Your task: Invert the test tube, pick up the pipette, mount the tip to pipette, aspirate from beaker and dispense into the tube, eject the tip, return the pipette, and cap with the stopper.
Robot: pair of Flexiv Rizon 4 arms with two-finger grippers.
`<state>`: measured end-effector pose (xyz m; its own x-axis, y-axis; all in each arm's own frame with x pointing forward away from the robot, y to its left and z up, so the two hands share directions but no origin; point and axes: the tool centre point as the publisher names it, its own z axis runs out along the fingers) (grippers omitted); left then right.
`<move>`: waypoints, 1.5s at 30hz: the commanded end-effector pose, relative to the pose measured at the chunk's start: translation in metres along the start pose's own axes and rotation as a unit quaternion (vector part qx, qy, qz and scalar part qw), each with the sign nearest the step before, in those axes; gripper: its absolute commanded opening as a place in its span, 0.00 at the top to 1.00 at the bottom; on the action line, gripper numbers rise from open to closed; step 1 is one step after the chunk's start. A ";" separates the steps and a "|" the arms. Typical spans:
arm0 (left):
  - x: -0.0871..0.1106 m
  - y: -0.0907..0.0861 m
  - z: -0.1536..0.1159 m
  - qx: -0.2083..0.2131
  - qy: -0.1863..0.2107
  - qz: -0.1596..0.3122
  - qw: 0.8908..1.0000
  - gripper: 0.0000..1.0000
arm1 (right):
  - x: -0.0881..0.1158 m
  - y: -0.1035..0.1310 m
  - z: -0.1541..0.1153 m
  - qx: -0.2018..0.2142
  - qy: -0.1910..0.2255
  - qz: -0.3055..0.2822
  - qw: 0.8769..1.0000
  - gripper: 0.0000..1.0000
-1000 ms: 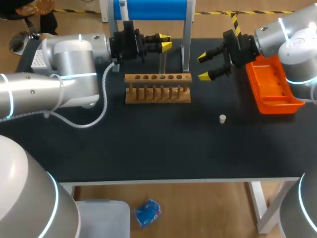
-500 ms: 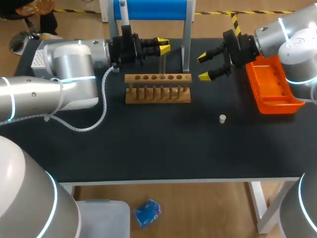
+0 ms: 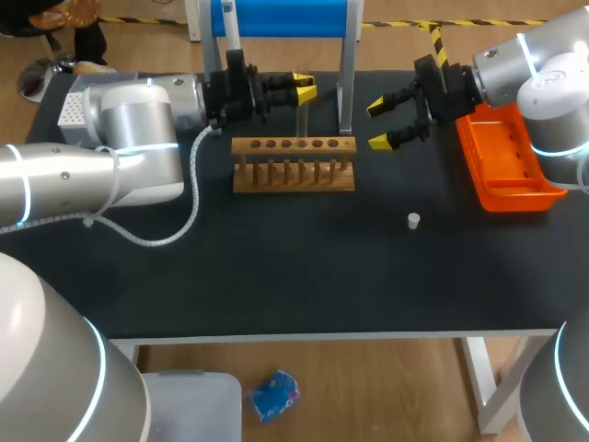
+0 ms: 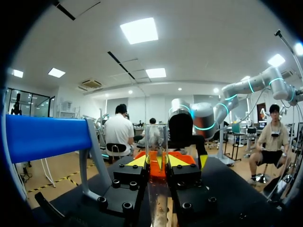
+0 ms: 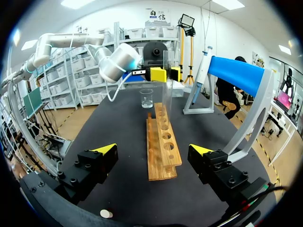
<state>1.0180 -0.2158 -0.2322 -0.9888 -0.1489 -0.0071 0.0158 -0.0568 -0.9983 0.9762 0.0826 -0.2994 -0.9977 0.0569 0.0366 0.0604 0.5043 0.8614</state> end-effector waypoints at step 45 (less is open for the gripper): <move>-0.011 0.047 -0.007 0.012 -0.011 -0.037 0.999 1.00 | 0.000 0.000 0.000 0.000 0.000 0.000 1.000 0.00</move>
<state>1.0262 -0.2096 -0.2789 -0.9830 -0.1708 0.0667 -0.0511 -0.0940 -0.9943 0.9762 0.0827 -0.2994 -0.9977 0.0569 0.0366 0.0604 0.5042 0.8614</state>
